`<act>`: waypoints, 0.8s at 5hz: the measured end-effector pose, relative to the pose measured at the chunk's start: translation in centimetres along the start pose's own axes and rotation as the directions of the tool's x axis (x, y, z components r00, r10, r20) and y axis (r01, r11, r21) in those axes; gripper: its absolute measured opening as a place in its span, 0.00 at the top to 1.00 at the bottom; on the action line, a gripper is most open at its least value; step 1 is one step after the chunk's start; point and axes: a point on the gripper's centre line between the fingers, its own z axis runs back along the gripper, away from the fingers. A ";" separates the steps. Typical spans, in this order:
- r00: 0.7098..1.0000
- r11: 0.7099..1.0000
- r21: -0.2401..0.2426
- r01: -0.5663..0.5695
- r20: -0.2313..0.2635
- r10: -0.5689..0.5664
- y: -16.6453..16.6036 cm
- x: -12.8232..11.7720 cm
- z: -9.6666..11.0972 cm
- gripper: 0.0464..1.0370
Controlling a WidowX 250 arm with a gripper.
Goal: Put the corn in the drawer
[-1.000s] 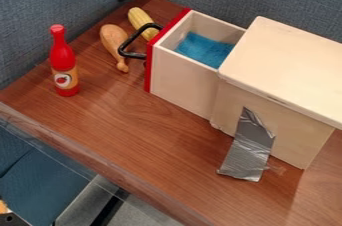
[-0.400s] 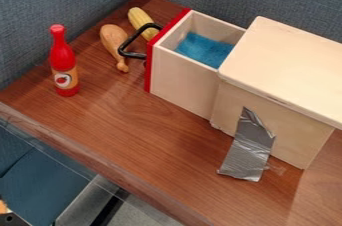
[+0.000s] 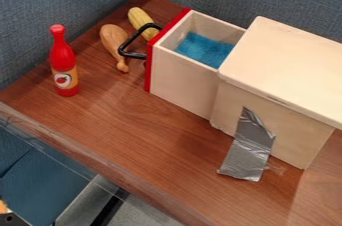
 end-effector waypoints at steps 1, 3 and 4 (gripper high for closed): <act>0.999 0.999 0.023 -0.032 -0.001 0.032 -1.5 0.8 -1.3 0.04; 0.996 0.995 0.032 -0.092 -0.013 0.093 -3.5 3.1 -3.3 0.04; 0.995 0.995 0.030 -0.099 -0.017 0.100 -3.9 3.8 -3.9 0.04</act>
